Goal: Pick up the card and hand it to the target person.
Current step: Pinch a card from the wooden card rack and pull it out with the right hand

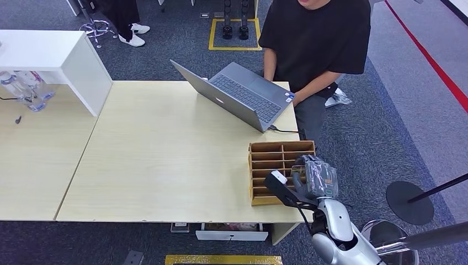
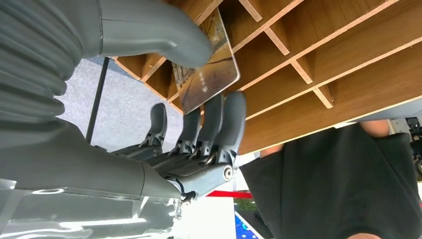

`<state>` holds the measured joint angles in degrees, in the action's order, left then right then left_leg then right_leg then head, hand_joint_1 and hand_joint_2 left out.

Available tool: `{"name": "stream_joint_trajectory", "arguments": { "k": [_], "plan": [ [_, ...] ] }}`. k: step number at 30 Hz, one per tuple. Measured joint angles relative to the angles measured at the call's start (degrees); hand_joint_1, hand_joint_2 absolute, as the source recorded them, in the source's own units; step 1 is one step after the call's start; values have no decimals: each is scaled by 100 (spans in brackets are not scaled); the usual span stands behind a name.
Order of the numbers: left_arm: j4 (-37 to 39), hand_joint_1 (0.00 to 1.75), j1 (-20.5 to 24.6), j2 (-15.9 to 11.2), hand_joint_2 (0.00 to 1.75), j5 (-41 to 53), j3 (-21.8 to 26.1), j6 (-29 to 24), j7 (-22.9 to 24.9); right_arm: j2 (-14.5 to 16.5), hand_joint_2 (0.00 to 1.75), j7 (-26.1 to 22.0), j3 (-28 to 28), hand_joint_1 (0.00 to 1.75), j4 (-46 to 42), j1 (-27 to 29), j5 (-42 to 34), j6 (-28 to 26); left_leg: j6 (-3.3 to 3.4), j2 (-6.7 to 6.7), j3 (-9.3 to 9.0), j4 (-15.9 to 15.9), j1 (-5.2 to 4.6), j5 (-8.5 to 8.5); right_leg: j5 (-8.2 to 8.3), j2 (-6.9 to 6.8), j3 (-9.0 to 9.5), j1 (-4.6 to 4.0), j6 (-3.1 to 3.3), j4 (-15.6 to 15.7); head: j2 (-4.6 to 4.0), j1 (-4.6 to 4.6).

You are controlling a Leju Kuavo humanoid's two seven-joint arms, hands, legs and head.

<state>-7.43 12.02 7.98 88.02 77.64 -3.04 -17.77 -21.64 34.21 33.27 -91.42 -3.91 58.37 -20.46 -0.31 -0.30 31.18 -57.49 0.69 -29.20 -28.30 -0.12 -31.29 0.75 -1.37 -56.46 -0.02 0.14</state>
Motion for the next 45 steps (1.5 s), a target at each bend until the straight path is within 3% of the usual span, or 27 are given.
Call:
{"name": "stream_joint_trajectory", "arguments": {
  "k": [1,9,18,24,33,45],
  "plan": [
    [0,0,0,0,0,0,-1,0,0,0,175,0,0,133,9,0,1,-1,0,0,0,0,0,0,0,0,0,0,0,0,0,1],
    [0,0,0,0,0,0,-1,0,0,0,175,2,0,126,25,-15,31,-9,0,0,-2,0,0,0,0,1,2,0,0,0,0,1],
    [0,0,0,0,0,0,-1,0,-2,2,175,-10,2,147,25,-23,119,9,0,0,-3,0,0,0,1,1,3,0,-1,0,0,0],
    [0,0,-1,0,0,0,-1,0,-2,-35,175,112,2,148,-54,-46,528,260,0,0,-3,0,0,0,1,0,3,0,-1,0,0,1],
    [0,0,-2,0,0,0,-1,0,-6,-303,175,254,-134,148,-919,-133,1011,1050,0,0,-3,-1,-1,0,2,0,3,1,-2,0,0,0],
    [0,0,-2,-4,0,0,-2,-4,-22,-585,175,220,-408,147,-1984,-338,1174,1321,0,0,-3,-1,0,0,2,0,3,1,-2,0,0,0]
  ]
}}
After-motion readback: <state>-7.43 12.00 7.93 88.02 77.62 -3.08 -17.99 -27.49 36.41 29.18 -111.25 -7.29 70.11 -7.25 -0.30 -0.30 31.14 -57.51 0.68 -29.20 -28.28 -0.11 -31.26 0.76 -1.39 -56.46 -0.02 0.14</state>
